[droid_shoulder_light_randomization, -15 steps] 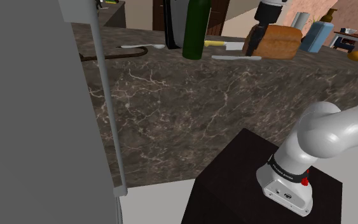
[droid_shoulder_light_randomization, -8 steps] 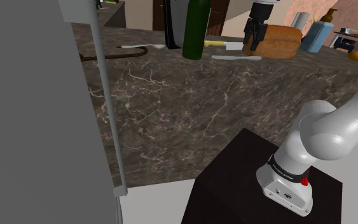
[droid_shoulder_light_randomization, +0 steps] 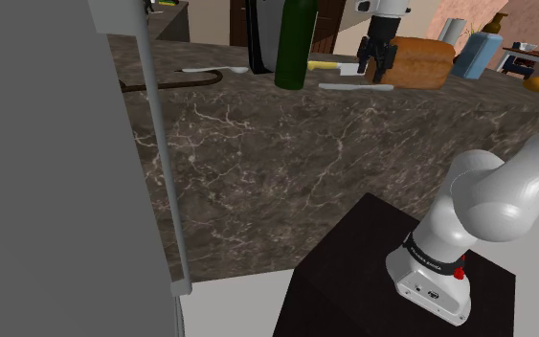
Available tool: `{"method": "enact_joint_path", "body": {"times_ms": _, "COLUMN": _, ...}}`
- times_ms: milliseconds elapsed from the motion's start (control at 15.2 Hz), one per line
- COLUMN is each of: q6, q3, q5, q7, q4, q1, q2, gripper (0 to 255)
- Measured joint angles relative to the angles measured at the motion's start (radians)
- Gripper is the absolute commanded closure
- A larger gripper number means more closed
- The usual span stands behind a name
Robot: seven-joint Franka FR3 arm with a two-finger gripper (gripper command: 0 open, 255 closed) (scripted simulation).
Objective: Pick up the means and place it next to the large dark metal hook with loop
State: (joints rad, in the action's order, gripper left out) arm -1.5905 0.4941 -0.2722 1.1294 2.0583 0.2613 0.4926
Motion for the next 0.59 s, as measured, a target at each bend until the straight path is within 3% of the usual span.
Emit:
{"method": "enact_joint_path", "body": {"times_ms": 528, "q6": -0.033, "q3": 0.005, "q5": -0.006, "q7": -0.002, "q4": 0.041, "q1": -0.003, "q2": 0.009, "gripper": 0}}
{"method": "enact_joint_path", "body": {"times_ms": 594, "q6": -0.033, "q3": 0.005, "q5": -0.006, "q7": -0.002, "q4": 0.041, "q1": -0.003, "q2": 0.009, "gripper": 255}}
